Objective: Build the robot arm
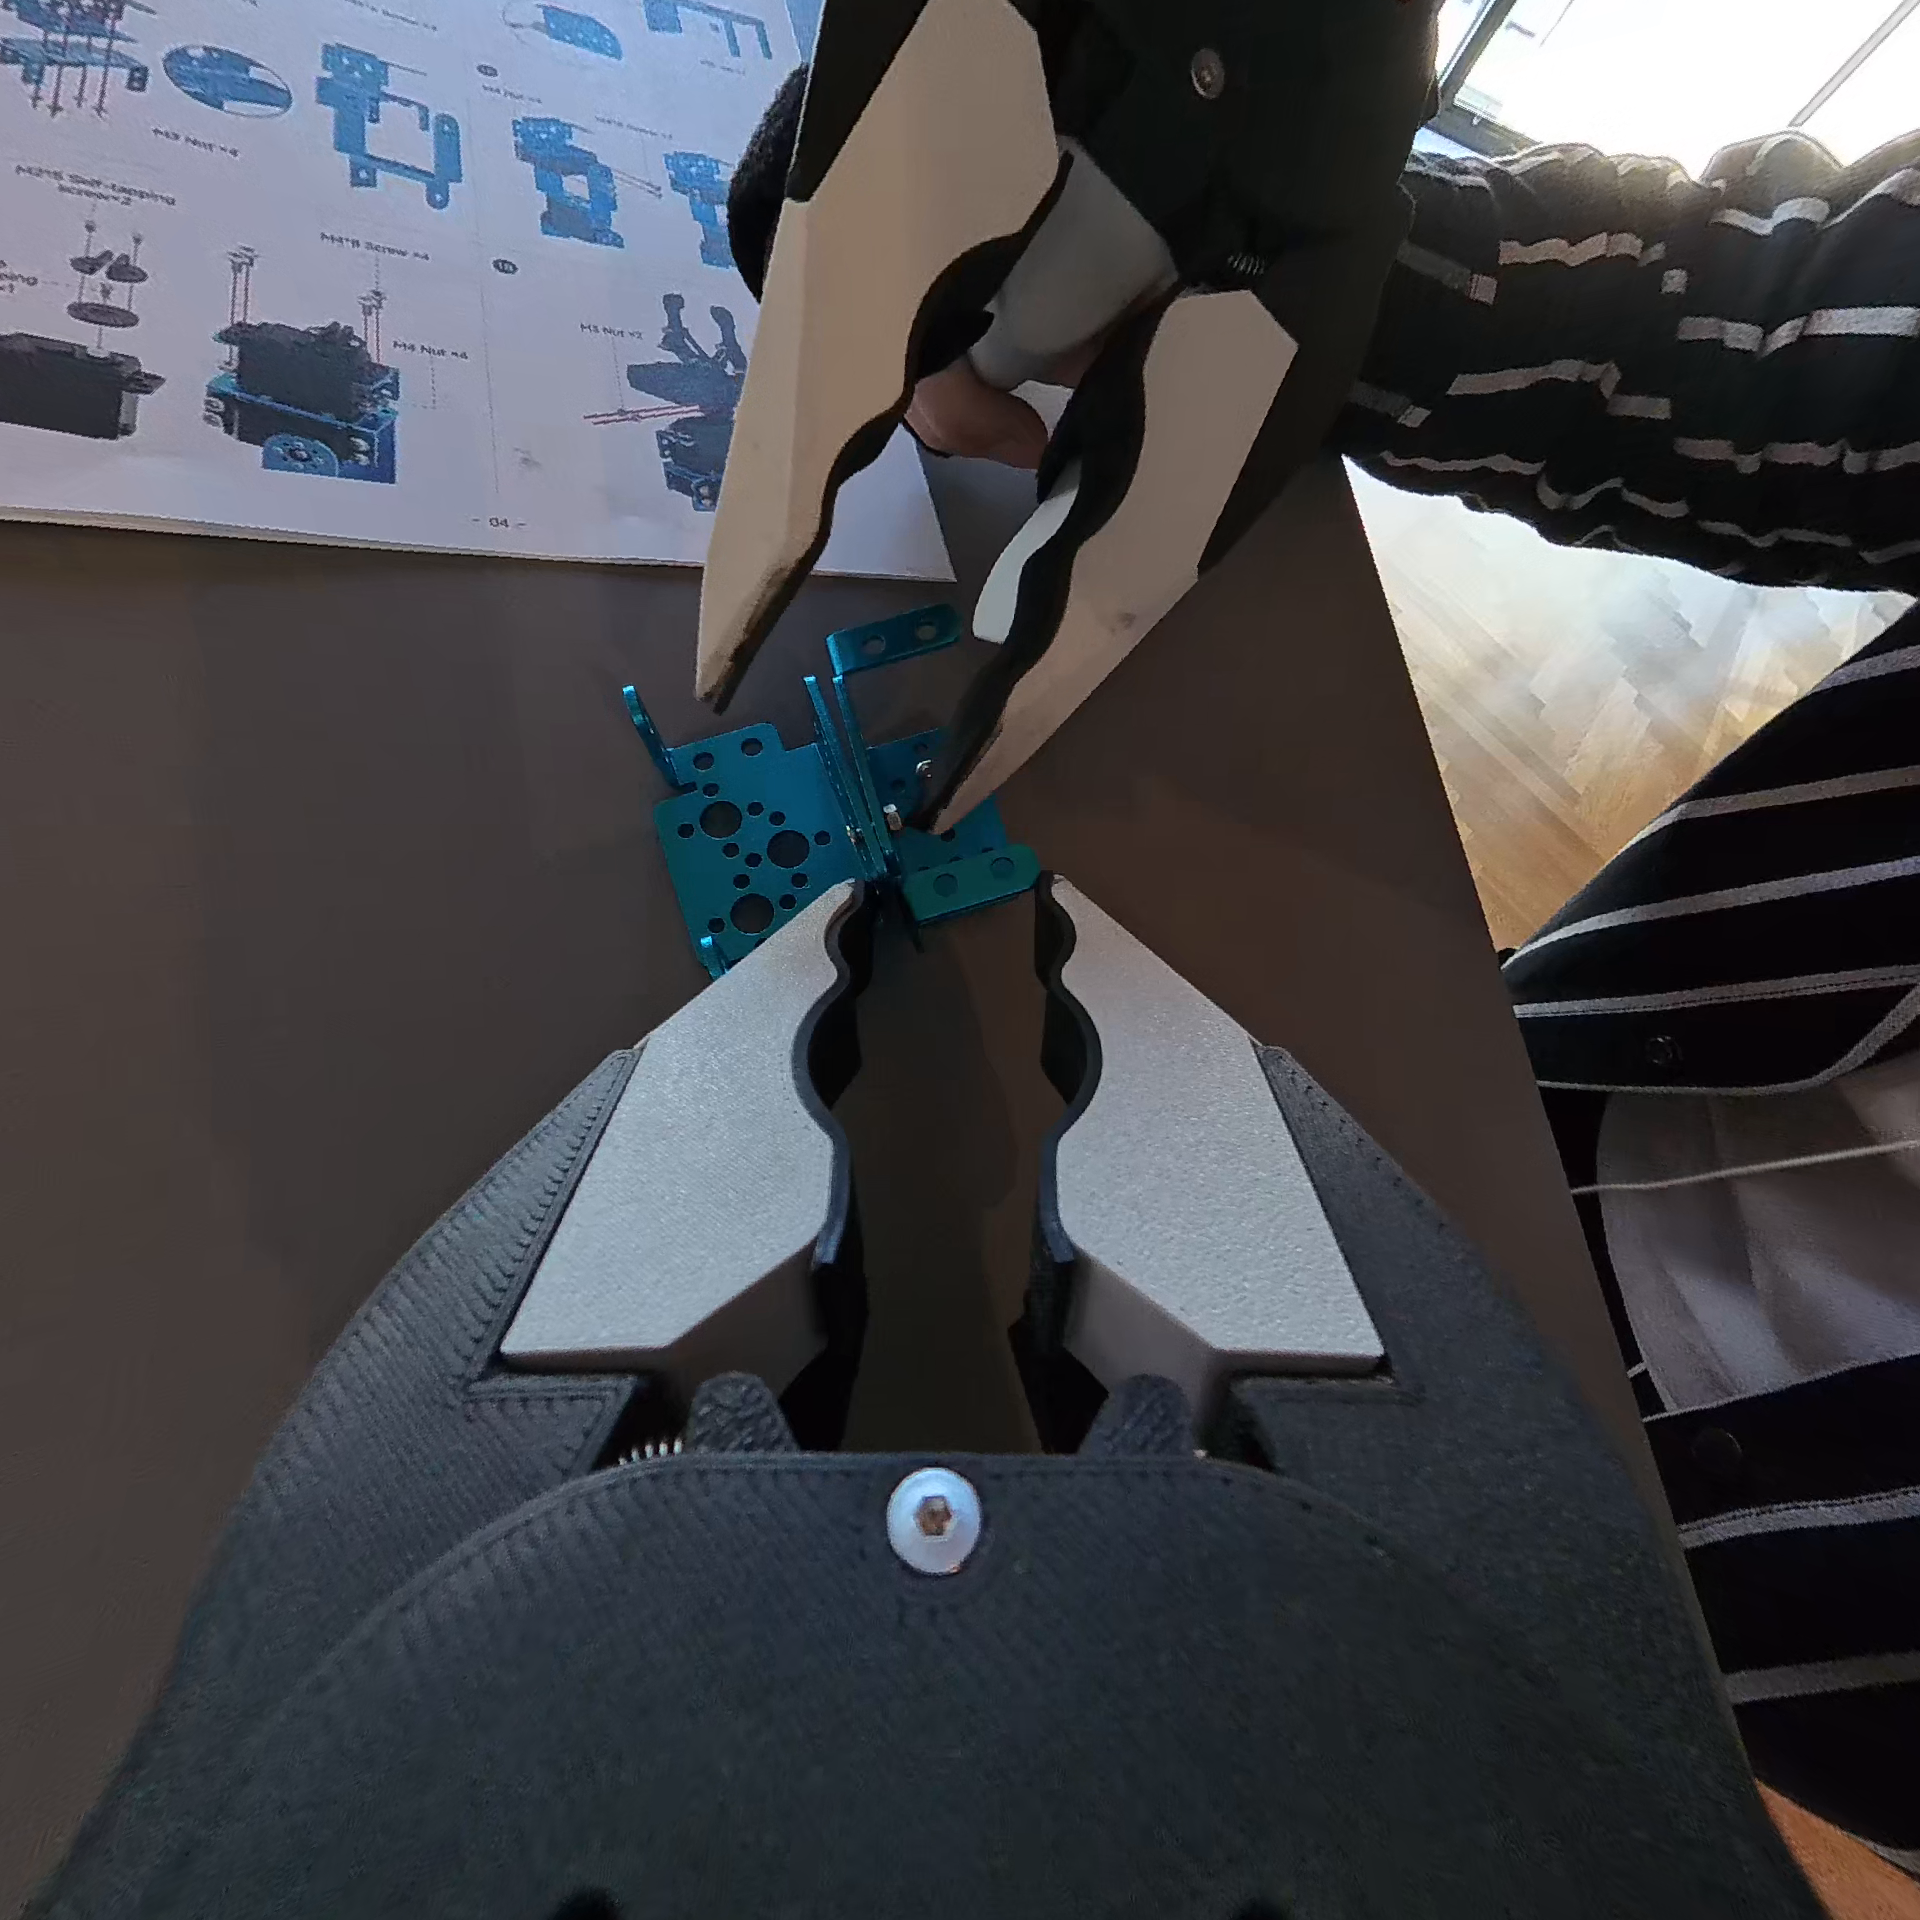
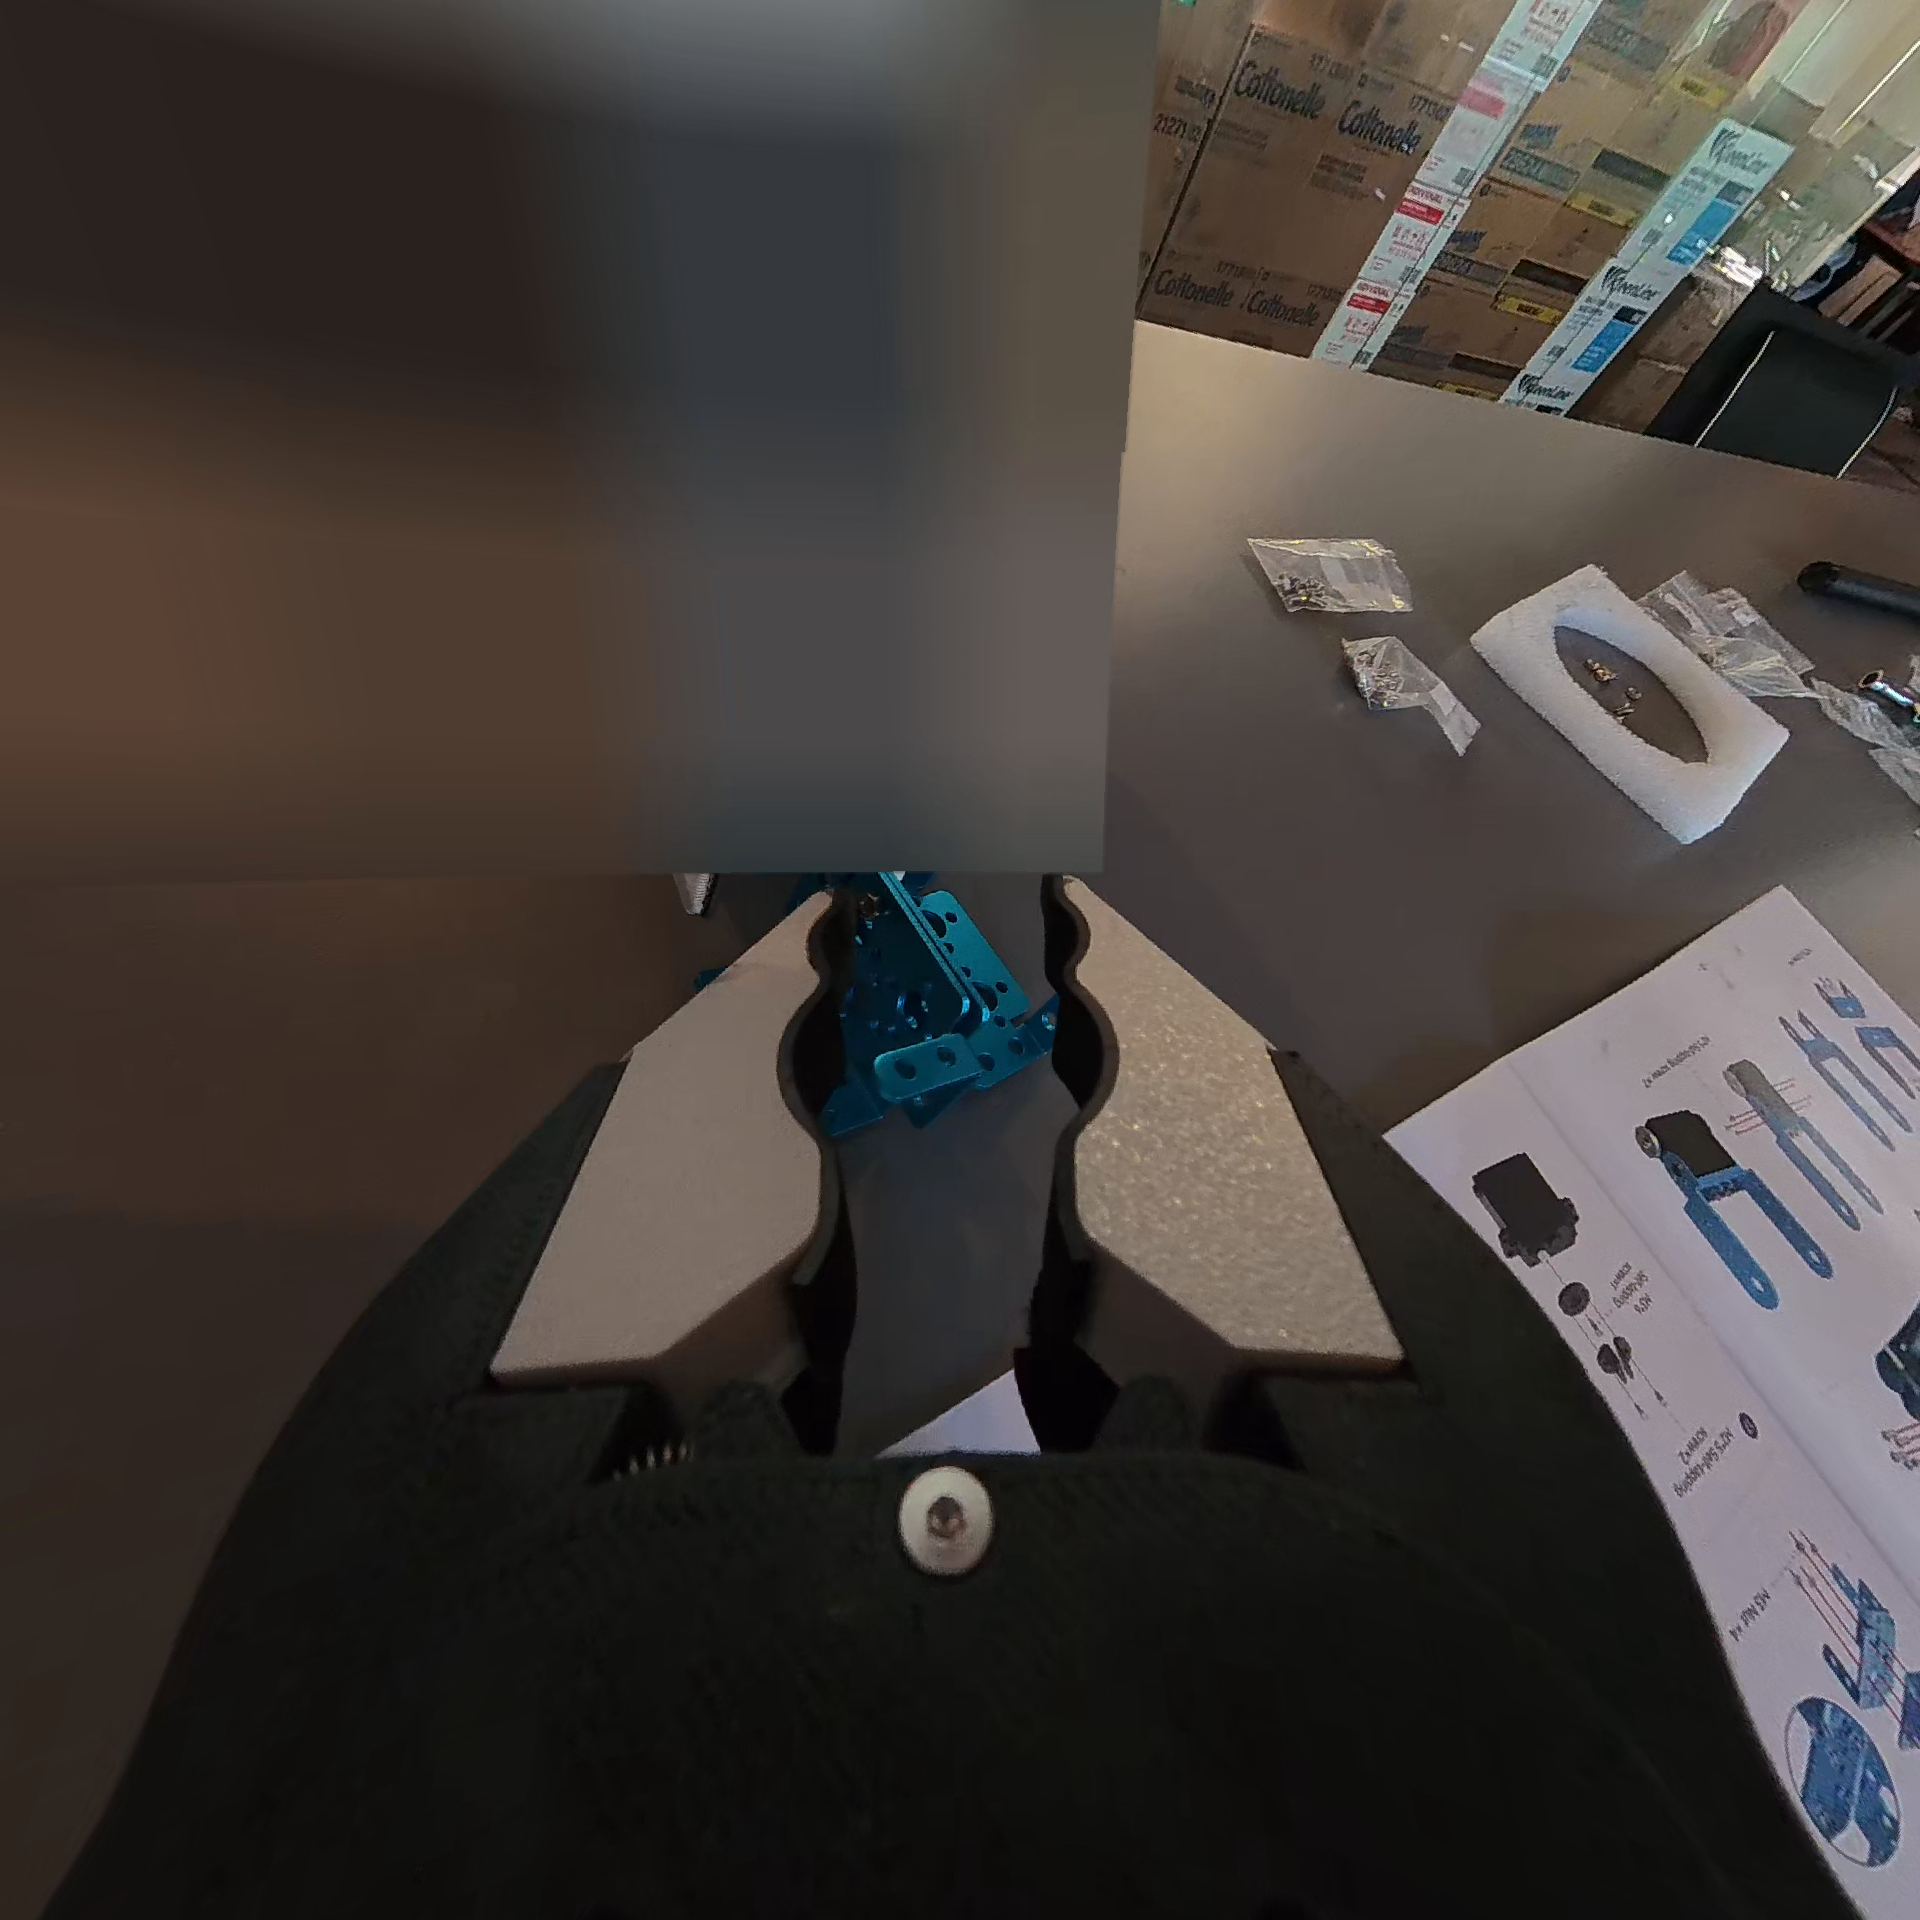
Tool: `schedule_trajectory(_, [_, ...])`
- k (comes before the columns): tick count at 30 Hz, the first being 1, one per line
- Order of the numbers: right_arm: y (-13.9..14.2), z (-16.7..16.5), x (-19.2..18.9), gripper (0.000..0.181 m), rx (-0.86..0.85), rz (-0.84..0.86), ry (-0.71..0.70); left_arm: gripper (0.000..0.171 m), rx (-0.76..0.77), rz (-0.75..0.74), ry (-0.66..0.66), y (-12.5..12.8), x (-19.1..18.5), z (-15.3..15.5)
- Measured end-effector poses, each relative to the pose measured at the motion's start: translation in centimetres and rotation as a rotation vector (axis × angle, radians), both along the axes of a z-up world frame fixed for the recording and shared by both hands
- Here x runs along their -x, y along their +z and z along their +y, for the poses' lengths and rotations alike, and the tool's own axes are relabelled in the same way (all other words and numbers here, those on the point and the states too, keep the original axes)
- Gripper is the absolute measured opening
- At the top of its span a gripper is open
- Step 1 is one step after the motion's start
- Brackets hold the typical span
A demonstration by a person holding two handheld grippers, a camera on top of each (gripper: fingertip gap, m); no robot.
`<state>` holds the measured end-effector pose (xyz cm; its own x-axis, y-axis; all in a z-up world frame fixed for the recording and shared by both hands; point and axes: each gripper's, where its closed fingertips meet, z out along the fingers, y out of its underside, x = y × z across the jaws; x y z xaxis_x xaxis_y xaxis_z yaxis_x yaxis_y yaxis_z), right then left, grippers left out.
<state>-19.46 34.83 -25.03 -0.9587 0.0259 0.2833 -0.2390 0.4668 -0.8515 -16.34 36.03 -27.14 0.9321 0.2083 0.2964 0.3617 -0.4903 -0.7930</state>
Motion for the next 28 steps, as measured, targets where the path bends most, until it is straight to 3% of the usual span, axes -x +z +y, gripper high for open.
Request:
schedule_trajectory(9, [1.5, 0.3, -0.3, 0.036, 0.062, -0.011, 0.032, 0.03, 0.0, -0.001, 0.0, 0.0, 0.0, 0.0])
schedule_trajectory(12, [1.9, 0.8, -1.7, 0.036, 0.057, 0.141, 0.123, 0.03, -0.001, -0.004, 0.0, 0.0, 0.0, 0.0])
schedule_trajectory(17, [-0.1, 0.7, -3.1, 0.04, -0.097, 0.495, 0.197, 0.03, -0.001, -0.003, 0.0, 0.0, 0.0, 0.0])
schedule_trajectory(21, [-1.1, 0.6, -3.4, 0.05, -0.157, 0.562, 0.21, 0.03, 0.0, -0.001, 0.0, 0.0, 0.0, 0.0])
schedule_trajectory(28, [-1.6, 0.5, -3.0, 0.044, -0.199, 0.671, 0.19, 0.03, 0.0, 0.0, 0.0, 0.0, 0.0, 0.0])
